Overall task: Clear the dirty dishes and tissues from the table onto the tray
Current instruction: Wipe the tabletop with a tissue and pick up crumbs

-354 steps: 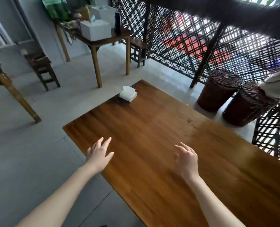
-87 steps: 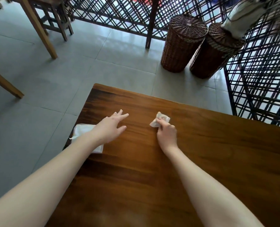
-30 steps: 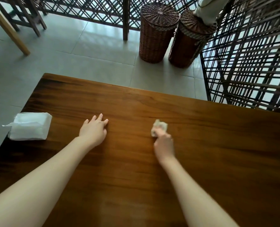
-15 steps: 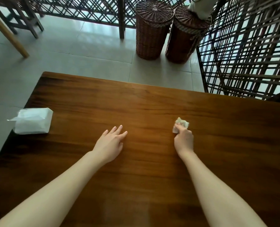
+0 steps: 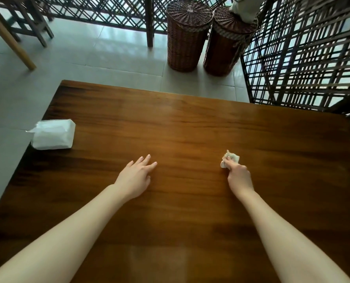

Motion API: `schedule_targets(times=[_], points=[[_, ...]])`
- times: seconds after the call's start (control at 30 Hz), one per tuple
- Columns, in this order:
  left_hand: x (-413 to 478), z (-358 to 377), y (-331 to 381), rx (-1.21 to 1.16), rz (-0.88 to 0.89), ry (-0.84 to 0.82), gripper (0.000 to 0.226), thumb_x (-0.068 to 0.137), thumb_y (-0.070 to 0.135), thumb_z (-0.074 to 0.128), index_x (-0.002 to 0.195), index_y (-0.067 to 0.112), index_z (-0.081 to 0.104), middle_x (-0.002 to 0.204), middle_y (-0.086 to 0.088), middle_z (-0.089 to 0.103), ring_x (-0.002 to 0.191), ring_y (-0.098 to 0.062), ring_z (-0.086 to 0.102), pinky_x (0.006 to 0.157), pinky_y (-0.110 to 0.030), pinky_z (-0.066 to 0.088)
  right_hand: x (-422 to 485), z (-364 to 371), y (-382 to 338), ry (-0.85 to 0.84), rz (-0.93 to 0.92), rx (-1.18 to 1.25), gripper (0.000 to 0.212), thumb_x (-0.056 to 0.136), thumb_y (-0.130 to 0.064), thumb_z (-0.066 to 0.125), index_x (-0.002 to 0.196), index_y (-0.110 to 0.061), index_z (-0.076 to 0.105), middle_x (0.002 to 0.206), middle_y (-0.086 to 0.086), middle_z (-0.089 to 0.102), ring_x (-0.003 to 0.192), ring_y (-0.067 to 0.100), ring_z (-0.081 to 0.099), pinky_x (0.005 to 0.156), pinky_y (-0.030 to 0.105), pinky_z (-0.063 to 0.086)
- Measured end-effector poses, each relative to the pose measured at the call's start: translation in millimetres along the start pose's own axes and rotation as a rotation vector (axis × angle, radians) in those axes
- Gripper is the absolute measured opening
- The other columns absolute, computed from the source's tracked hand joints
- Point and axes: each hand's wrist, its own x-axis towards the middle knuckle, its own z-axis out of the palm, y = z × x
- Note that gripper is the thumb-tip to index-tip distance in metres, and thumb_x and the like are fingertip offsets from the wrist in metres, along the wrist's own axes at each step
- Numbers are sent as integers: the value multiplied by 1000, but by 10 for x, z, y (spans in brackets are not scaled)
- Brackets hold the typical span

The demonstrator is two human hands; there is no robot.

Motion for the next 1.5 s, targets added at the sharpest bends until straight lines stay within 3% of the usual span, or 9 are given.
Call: schedule_targets(times=[0.13,0.27,0.37,0.6,0.73,0.97,1.07,1.37,1.5], points=[[-185,-8,-39,-24,28,14,56,97,19,38,150,31,24,160,0,8,147,-18,10,117,-36,13,-289,170,-347,11,71,74,53,90,8,39,127,-23,60,130,10,59,118,30,56,99,37,44],[-399,-6,-123,-11,28,-4,56,97,18,38,150,30,24,160,-1,7,147,-18,10,117,-35,13,-1024,616,-1039,-171,-258,111,55,88,8,39,133,-20,54,144,2,46,133,16,43,108,20,29],[-540,4,-160,-19,25,-14,56,97,17,38,150,30,25,160,-1,7,147,-17,10,117,-36,13,-1258,721,-1105,-175,-352,103,56,93,8,40,141,-20,43,150,-5,36,136,12,37,109,22,29],[-786,153,-256,-26,36,-74,56,97,19,38,151,31,23,160,0,6,147,-16,9,118,-35,11,-1027,221,-159,-12,147,57,48,97,1,34,134,-22,53,133,9,56,119,30,54,100,37,45],[-891,262,-242,-32,52,-93,57,98,19,37,151,30,21,161,0,5,147,-16,8,118,-35,11,-1125,268,-177,11,230,93,58,91,11,33,135,-20,52,134,10,54,119,30,52,96,34,45],[-1110,346,-206,-45,67,-97,57,99,19,38,151,30,20,160,1,4,148,-16,7,118,-34,10,-2005,687,-796,-157,-230,89,51,93,6,42,138,-17,49,147,0,41,135,12,38,106,14,24],[-1222,368,-198,-72,76,-102,56,99,19,39,151,29,20,160,0,5,147,-16,7,118,-34,10,-2187,683,-683,-163,-351,37,53,93,7,45,140,-17,45,148,-2,38,136,10,35,108,18,26],[-1439,538,-189,-97,91,-77,56,99,18,38,151,30,21,160,1,5,148,-16,6,118,-34,9,-2141,368,-23,53,163,74,44,98,2,35,133,-16,54,131,6,59,118,27,57,99,32,45],[-1553,593,-207,-99,89,-77,56,99,17,38,151,30,21,160,0,6,148,-16,7,118,-35,10,-2626,681,-581,-4,-19,109,48,95,7,36,132,-18,55,135,1,55,121,16,55,97,13,34]])
